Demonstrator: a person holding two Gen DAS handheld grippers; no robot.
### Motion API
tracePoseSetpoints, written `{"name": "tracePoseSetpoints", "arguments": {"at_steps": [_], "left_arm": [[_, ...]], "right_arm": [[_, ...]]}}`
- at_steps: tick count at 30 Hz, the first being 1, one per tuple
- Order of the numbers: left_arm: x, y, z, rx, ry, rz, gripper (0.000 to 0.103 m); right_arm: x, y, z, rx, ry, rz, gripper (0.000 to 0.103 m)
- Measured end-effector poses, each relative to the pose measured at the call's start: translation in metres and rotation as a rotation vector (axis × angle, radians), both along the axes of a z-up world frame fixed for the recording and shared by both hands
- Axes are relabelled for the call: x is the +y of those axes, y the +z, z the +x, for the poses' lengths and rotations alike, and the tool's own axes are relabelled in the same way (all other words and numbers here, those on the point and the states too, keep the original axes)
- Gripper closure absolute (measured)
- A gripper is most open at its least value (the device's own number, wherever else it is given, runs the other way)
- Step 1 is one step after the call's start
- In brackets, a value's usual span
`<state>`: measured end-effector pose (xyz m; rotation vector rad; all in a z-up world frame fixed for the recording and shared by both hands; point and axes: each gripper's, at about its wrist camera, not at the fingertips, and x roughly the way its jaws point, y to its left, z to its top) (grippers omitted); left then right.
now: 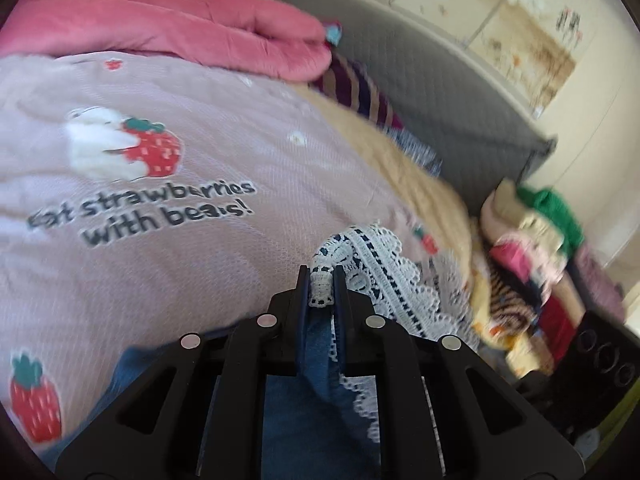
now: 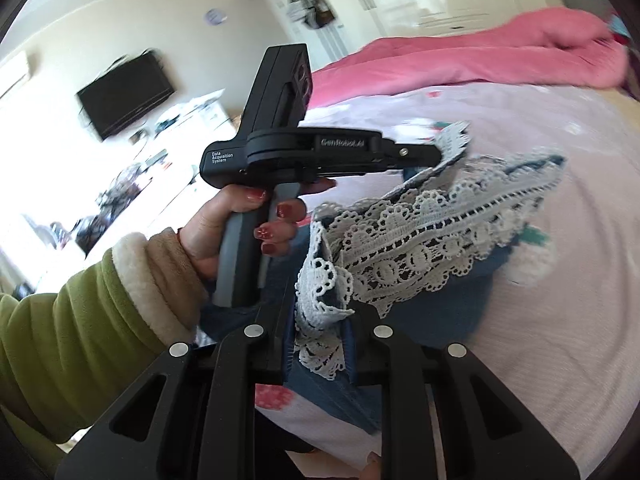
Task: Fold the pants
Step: 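Lift the lace hem with the right gripper and fold it over the leg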
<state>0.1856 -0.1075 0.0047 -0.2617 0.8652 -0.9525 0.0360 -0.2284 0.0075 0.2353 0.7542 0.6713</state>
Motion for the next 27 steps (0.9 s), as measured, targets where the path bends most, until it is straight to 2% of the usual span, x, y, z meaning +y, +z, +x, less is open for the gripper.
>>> {"name": "tracePoseSetpoints", "arguments": {"at_steps": [4, 6, 8, 10, 12, 13, 14, 17, 21, 22, 26, 27], "left_arm": [[0.035, -0.009, -0.009, 0.055, 0.071, -0.061, 0.094], [0.049, -0.014, -0.015, 0.071, 0.122, -0.046, 0.078], [0.067, -0.018, -0.018, 0.105, 0.179, -0.073, 0.048], [0.084, -0.021, -0.021, 0.131, 0.227, -0.088, 0.04], [0.095, -0.02, -0.027, 0.133, 0.26, -0.085, 0.037], [0.1, -0.019, -0.03, 0.133, 0.267, -0.088, 0.035], [0.103, -0.017, -0.033, 0.133, 0.273, -0.091, 0.033], [0.108, -0.011, -0.048, 0.116, 0.285, -0.06, 0.03], [0.109, -0.003, -0.073, 0.077, 0.309, -0.005, 0.026], [0.108, -0.002, -0.08, 0.07, 0.314, 0.008, 0.025], [0.113, -0.005, -0.111, 0.052, 0.364, 0.089, 0.022], [0.116, -0.006, -0.121, 0.052, 0.383, 0.085, 0.022]], "right_arm": [[0.036, -0.007, 0.004, -0.001, 0.097, -0.057, 0.085], [0.052, -0.017, 0.009, 0.025, 0.138, -0.082, 0.085], [0.065, -0.028, 0.013, 0.035, 0.159, -0.119, 0.085], [0.075, -0.042, 0.017, 0.058, 0.192, -0.157, 0.085], [0.08, -0.05, 0.015, 0.061, 0.191, -0.193, 0.082], [0.083, -0.049, 0.013, 0.056, 0.197, -0.189, 0.075], [0.081, -0.047, 0.01, 0.052, 0.204, -0.176, 0.063], [0.063, -0.033, -0.003, 0.044, 0.203, -0.131, 0.048], [0.017, -0.011, -0.022, 0.019, 0.121, -0.057, 0.046], [0.002, -0.009, -0.023, 0.026, 0.079, -0.042, 0.043], [-0.05, -0.016, -0.013, 0.09, -0.12, -0.046, 0.034], [-0.061, -0.024, -0.005, 0.14, -0.149, -0.029, 0.032]]}}
